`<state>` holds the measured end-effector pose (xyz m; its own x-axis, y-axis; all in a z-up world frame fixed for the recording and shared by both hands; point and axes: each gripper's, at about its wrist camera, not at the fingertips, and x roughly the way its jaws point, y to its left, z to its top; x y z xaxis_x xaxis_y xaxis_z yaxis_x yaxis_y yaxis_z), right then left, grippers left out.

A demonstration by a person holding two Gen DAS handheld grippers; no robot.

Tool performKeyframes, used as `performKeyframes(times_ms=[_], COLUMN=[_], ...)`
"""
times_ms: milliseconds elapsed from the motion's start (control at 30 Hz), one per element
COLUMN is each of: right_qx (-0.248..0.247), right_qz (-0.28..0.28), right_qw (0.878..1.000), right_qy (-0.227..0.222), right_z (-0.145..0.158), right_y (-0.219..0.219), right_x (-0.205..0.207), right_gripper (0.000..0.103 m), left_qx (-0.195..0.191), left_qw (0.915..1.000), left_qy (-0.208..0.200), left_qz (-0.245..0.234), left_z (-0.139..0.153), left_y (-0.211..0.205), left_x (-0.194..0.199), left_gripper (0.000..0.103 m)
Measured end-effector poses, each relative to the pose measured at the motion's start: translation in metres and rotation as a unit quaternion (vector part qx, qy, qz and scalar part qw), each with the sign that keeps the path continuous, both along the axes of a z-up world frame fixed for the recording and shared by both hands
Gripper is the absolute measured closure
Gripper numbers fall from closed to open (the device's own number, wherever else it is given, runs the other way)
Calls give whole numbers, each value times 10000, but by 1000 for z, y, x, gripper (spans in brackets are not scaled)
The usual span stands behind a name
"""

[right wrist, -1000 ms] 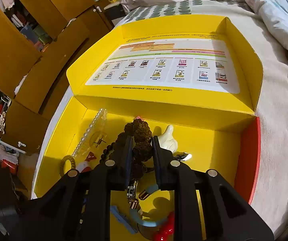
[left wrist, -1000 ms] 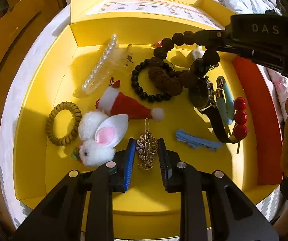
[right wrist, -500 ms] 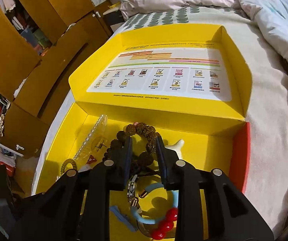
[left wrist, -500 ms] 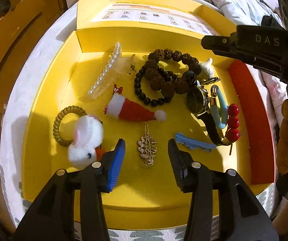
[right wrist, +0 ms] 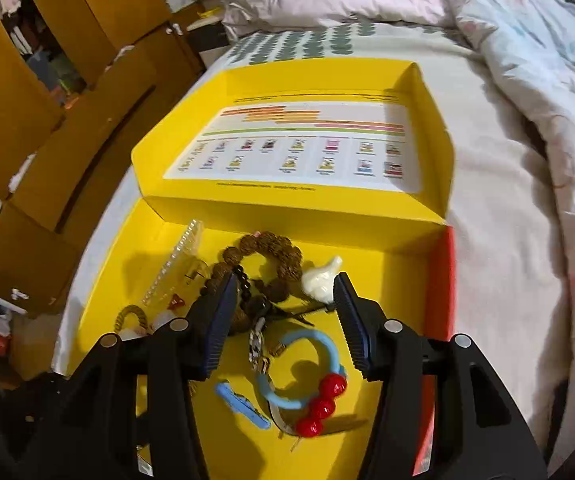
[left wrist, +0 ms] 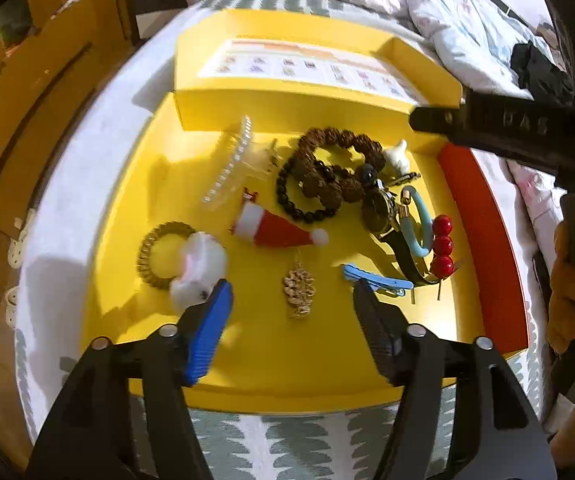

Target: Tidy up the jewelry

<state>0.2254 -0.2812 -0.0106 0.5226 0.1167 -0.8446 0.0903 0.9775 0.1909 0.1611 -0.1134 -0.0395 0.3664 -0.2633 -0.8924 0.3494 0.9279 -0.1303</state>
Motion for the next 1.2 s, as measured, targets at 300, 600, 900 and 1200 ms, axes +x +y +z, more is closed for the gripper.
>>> performKeyframes(times_ms=[300,600,900,1200], right_qx=[-655,-391,-250,-492], right_qz=[0,-303,-638,-698], right_qw=[9978,9985,9959,9932], right_qy=[82,-241,-594,-794], right_z=[13,10,4,6], right_y=[18,39,54,55], right_x=[-45,-112,-156,-173], right_gripper=[26,24,24,20], left_qx=[49,-77,199,91], left_qw=[9975,9902,9841,9852], left_qy=[-703,-1330,-1726,-1677], left_qz=[106,412,361,348], left_z=[20,37,28,27], left_y=[26,49,54,61], left_x=[-21,-52,-80,-89], left_gripper=[22,13,13,10])
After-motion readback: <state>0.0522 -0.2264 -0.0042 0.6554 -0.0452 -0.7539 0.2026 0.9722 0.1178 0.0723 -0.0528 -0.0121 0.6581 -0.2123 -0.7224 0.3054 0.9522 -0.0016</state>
